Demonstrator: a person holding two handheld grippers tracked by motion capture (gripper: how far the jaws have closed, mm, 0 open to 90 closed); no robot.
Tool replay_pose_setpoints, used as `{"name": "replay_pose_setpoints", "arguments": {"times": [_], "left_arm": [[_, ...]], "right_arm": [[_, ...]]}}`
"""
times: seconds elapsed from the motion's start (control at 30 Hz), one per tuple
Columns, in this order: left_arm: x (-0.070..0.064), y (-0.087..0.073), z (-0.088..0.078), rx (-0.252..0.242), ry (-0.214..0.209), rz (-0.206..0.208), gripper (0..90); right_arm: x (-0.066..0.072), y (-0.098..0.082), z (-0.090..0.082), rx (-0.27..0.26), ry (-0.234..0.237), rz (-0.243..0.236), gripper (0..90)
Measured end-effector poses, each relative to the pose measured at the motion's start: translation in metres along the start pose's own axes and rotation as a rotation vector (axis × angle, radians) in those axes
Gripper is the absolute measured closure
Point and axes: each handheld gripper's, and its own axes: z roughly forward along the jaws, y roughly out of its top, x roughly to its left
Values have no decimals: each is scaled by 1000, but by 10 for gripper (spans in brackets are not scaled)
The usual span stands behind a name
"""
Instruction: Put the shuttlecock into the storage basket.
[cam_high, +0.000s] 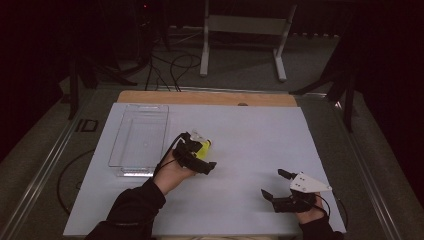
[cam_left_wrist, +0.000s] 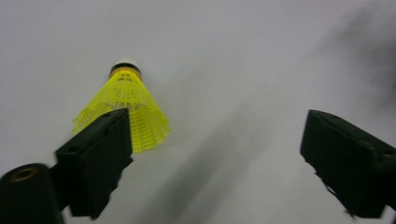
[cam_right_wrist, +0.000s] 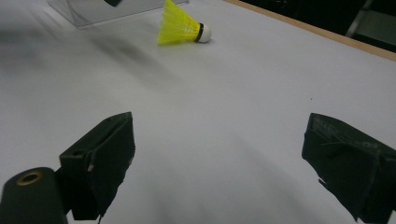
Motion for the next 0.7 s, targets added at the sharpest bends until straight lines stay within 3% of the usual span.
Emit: {"name": "replay_pose_setpoints", "arguments": {"times": [0.1, 0.13, 0.33, 0.7], "left_arm": [[1, 0, 2, 4, 16, -11, 145], [4, -1, 8, 16, 53, -60, 148], [6, -2, 16, 39, 100, -116, 225], [10, -4, 32, 67, 116, -172, 430]], "right_arm": [[0, 0, 0, 0, 1, 0, 95], [0, 0, 0, 0, 1, 0, 95], [0, 0, 0, 3, 1, -1, 95], [0, 0, 1, 6, 2, -3, 95]]}}
